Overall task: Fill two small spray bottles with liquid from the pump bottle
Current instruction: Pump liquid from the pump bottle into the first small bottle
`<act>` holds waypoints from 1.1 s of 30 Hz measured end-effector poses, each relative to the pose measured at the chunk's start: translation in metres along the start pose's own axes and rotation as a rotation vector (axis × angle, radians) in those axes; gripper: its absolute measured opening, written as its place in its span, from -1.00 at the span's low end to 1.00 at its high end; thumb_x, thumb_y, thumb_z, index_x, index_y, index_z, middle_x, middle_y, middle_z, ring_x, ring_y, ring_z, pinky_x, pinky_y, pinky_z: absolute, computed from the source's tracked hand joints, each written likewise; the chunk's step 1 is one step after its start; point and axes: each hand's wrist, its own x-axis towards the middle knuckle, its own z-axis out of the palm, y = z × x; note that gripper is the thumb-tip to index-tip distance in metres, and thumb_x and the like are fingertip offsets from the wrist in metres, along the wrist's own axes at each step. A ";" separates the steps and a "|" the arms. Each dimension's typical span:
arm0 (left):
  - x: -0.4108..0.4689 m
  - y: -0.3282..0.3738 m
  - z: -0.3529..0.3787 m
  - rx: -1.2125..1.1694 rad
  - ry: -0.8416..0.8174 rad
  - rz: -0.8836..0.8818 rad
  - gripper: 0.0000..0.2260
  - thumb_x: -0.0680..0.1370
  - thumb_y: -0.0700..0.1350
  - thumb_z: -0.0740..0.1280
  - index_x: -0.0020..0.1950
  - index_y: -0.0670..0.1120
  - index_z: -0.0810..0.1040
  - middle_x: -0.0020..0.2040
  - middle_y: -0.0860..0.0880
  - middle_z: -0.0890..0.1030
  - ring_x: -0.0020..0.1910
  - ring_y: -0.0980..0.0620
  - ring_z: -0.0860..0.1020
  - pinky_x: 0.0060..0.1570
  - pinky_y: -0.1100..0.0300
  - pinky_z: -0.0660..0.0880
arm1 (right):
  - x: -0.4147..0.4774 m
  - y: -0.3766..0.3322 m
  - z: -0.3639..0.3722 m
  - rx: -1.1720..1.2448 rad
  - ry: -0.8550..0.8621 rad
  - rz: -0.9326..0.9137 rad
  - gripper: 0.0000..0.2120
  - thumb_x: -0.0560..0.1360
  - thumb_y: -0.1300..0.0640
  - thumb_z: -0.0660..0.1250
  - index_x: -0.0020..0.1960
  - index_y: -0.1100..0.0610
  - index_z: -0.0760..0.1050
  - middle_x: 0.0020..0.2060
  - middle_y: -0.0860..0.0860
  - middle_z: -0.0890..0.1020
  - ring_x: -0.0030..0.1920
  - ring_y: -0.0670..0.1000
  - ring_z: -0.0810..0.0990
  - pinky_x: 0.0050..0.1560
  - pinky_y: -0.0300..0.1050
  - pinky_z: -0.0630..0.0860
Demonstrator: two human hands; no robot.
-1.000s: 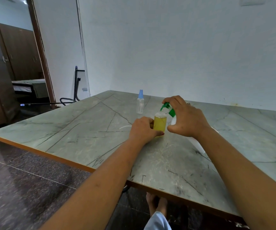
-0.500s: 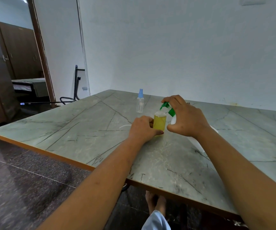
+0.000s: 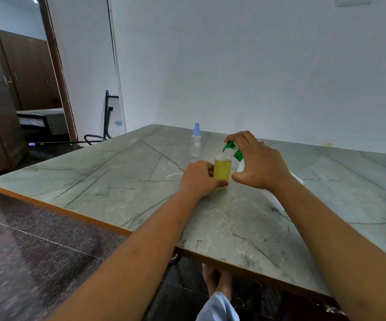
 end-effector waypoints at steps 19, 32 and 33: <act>0.002 -0.002 0.001 0.023 0.007 0.005 -0.47 0.39 0.13 0.46 0.25 -0.14 0.53 0.12 -0.08 0.61 0.06 0.00 0.57 0.12 0.15 0.50 | 0.001 -0.003 0.001 -0.020 -0.009 -0.002 -0.29 0.23 -0.02 0.45 0.33 -0.05 0.29 0.21 -0.09 0.38 -0.12 -0.01 0.52 -0.35 -0.28 0.33; 0.002 -0.002 0.001 0.026 -0.002 0.001 -0.45 0.39 0.12 0.46 0.27 -0.14 0.51 0.14 -0.08 0.61 0.09 -0.01 0.57 0.11 0.15 0.48 | 0.001 -0.002 0.000 -0.021 0.007 0.001 -0.33 0.23 -0.02 0.45 0.29 -0.03 0.32 0.17 -0.08 0.38 -0.16 -0.03 0.47 -0.36 -0.26 0.34; 0.003 -0.002 0.001 0.027 -0.001 0.000 -0.45 0.39 0.12 0.46 0.27 -0.14 0.51 0.14 -0.08 0.61 0.09 -0.01 0.57 0.11 0.15 0.48 | 0.000 -0.002 0.000 -0.022 0.002 -0.005 -0.32 0.23 -0.02 0.45 0.31 -0.04 0.31 0.19 -0.08 0.38 -0.17 -0.04 0.45 -0.38 -0.28 0.30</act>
